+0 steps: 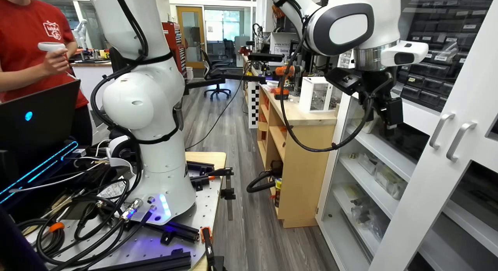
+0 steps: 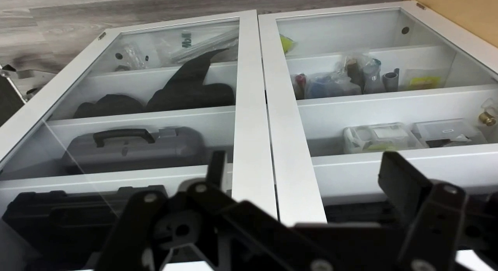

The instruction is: Open the right-sided glass door

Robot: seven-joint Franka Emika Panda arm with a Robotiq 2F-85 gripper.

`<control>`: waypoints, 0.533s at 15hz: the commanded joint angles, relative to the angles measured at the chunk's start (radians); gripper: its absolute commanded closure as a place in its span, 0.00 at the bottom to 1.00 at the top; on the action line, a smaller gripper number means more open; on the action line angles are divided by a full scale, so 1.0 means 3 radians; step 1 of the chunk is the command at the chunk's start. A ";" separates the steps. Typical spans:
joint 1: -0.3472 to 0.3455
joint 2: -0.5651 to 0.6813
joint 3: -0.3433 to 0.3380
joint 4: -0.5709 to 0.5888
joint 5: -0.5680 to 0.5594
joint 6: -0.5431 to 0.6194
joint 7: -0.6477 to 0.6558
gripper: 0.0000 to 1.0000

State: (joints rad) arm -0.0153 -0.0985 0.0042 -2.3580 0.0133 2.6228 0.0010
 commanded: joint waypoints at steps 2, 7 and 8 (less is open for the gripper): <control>-0.0034 0.0175 -0.0038 0.0142 -0.0111 0.0264 0.0065 0.00; -0.0052 0.0413 -0.0099 0.0382 -0.0168 0.0400 0.0042 0.00; -0.0048 0.0481 -0.0100 0.0451 -0.0166 0.0422 0.0052 0.00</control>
State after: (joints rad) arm -0.0248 -0.0135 -0.0203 -2.2829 -0.0113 2.7188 0.0010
